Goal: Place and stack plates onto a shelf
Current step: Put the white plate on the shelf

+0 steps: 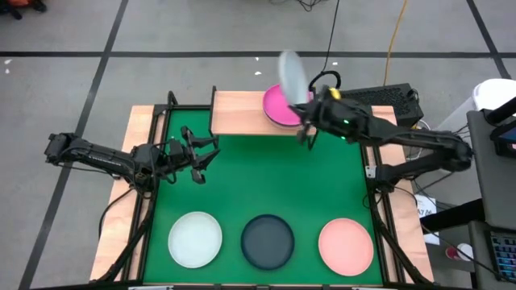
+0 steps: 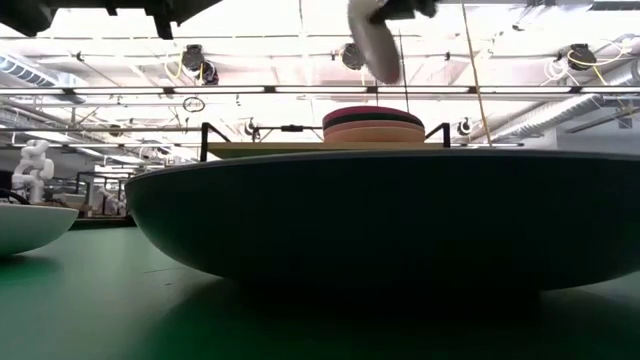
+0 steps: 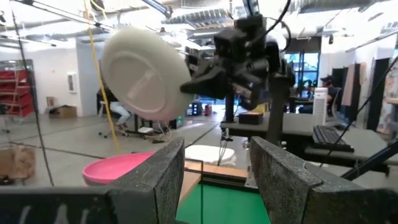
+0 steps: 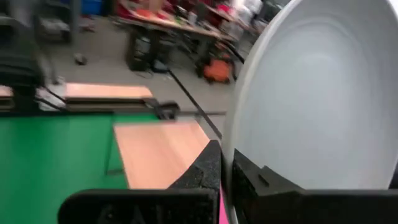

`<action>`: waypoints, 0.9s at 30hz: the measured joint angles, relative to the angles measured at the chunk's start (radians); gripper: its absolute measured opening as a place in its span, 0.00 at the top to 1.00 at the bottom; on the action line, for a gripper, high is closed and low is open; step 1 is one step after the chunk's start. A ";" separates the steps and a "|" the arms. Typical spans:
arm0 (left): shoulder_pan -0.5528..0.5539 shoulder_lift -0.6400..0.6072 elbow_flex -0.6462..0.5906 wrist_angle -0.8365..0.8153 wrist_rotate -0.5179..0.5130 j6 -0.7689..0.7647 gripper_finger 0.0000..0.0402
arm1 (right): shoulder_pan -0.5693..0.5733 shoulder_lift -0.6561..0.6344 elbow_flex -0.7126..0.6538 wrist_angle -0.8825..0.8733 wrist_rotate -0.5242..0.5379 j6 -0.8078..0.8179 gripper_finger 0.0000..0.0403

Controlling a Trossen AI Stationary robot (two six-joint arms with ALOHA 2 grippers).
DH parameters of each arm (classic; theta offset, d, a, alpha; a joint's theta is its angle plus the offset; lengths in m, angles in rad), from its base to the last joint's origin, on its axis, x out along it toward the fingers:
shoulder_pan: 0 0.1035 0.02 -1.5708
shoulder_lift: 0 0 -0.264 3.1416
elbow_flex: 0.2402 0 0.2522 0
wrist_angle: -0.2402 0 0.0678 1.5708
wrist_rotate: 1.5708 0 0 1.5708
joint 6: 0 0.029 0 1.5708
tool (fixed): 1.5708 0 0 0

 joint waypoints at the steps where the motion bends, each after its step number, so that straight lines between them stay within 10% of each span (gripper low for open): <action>1: 0.000 0.000 0.000 0.000 -0.008 0.004 0.53 | 0.000 0.042 0.039 0.002 -0.025 -0.020 1.00; 13: -0.055 -0.212 0.000 -0.222 -0.284 0.007 0.53 | 0.005 0.427 0.292 0.021 -0.176 -0.359 1.00; 27: -0.067 -0.268 0.000 -0.322 -0.296 -0.035 0.53 | -0.010 0.643 0.307 0.065 -0.174 -0.544 1.00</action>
